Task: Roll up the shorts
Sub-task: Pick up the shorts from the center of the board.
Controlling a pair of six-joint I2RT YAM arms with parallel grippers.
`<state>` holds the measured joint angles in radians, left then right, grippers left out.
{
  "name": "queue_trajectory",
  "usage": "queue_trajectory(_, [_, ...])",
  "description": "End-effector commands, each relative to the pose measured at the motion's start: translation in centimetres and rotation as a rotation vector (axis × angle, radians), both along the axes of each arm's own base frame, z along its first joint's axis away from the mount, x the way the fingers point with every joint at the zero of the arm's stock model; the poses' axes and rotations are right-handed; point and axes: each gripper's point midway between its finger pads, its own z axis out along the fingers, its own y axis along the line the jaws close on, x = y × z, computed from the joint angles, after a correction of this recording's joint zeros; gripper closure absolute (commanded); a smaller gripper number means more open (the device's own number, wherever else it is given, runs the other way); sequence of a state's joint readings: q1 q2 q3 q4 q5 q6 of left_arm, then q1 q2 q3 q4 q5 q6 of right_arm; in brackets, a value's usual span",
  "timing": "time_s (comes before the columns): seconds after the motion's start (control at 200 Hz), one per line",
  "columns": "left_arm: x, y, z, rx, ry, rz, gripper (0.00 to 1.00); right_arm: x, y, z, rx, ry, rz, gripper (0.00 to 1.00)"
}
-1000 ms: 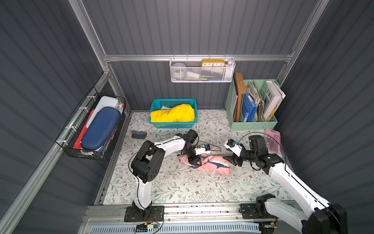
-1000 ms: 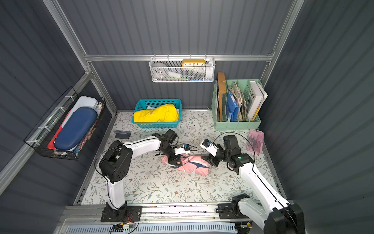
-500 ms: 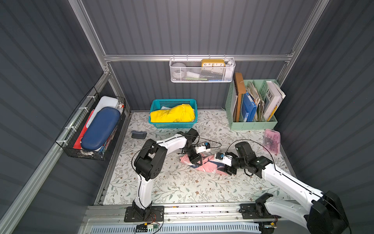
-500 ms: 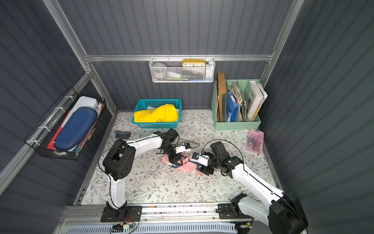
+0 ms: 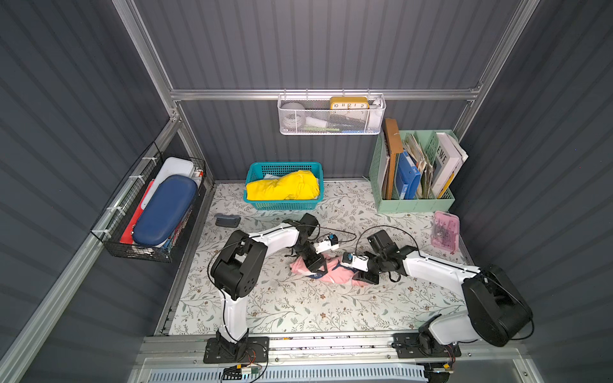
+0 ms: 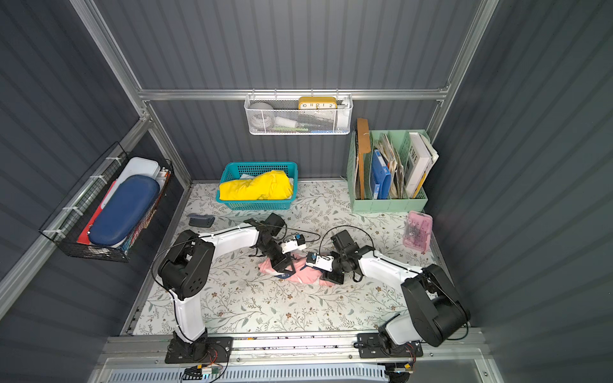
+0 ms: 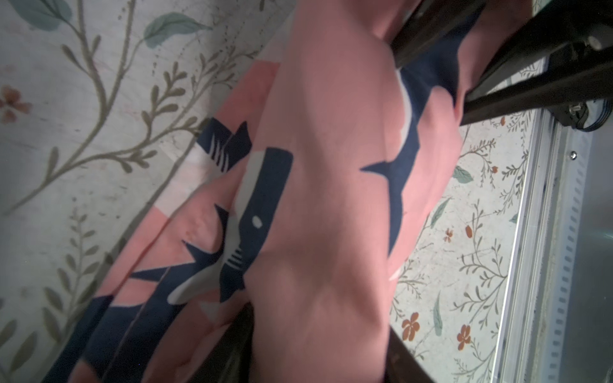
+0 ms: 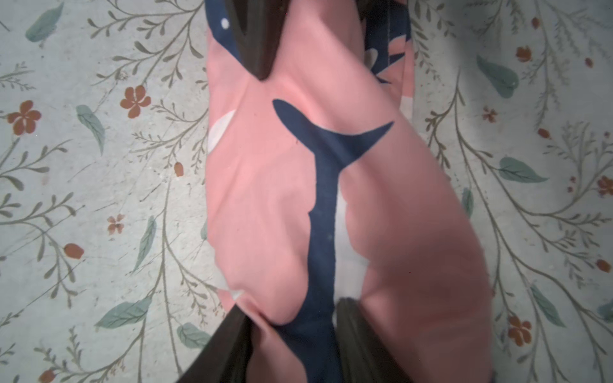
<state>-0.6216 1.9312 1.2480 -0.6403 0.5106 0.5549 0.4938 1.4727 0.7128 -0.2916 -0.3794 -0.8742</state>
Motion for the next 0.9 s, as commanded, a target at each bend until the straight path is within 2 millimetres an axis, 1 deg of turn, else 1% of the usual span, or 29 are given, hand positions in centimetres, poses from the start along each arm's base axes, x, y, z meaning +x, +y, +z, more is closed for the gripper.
queue_trajectory(0.0, [-0.6, 1.2, 0.8, 0.027, -0.006, 0.026, 0.28, 0.6, 0.2, -0.4, -0.008, -0.012, 0.023, 0.55])
queue_trajectory(0.015, [-0.5, 1.2, 1.0, 0.023, -0.019, 0.027, 0.22, 0.7, 0.3, -0.4, -0.008, -0.016, 0.025, 0.55])
queue_trajectory(0.055, [-0.1, 1.1, 1.8, 0.002, -0.060, 0.030, 0.13, 0.9, 0.3, -0.6, -0.006, -0.024, 0.028, 0.55])
queue_trajectory(0.14, [0.5, 0.6, 4.3, -0.080, -0.173, 0.018, 0.02, 1.3, 0.1, -0.8, -0.010, -0.027, 0.034, 0.54])
queue_trajectory(0.18, [0.7, 0.4, 5.7, -0.130, -0.238, -0.006, 0.00, 1.2, -0.1, -0.8, -0.011, -0.009, 0.033, 0.54])
queue_trajectory(0.26, [0.5, 0.0, 8.1, -0.222, -0.351, -0.067, 0.00, 1.1, -0.1, -0.8, -0.011, 0.012, 0.044, 0.54])
queue_trajectory(0.305, [0.6, -0.1, 9.0, -0.248, -0.408, -0.100, 0.00, 0.9, 0.0, -0.7, -0.009, 0.015, 0.053, 0.54])
queue_trajectory(0.35, [0.8, -0.1, 9.4, -0.248, -0.447, -0.121, 0.00, 0.8, -0.1, -0.5, -0.005, 0.010, 0.055, 0.54])
queue_trajectory(0.44, [1.6, 0.0, 9.5, -0.241, -0.544, -0.147, 0.00, 0.6, -0.1, -0.3, 0.000, 0.013, 0.071, 0.53])
queue_trajectory(0.58, [1.6, -0.4, 9.1, -0.268, -0.609, -0.172, 0.00, 0.5, -0.3, -0.2, -0.006, 0.031, 0.080, 0.53])
queue_trajectory(0.65, [1.4, -0.8, 8.5, -0.257, -0.633, -0.196, 0.00, 0.5, -0.3, -0.2, -0.008, 0.038, 0.084, 0.53])
queue_trajectory(0.8, [0.3, -1.9, 6.3, -0.211, -0.643, -0.266, 0.00, 0.5, -0.3, 0.0, -0.006, 0.043, 0.088, 0.53])
queue_trajectory(0.895, [0.0, -2.6, 5.8, -0.227, -0.646, -0.284, 0.00, 0.4, -0.4, 0.1, -0.003, 0.051, 0.091, 0.53])
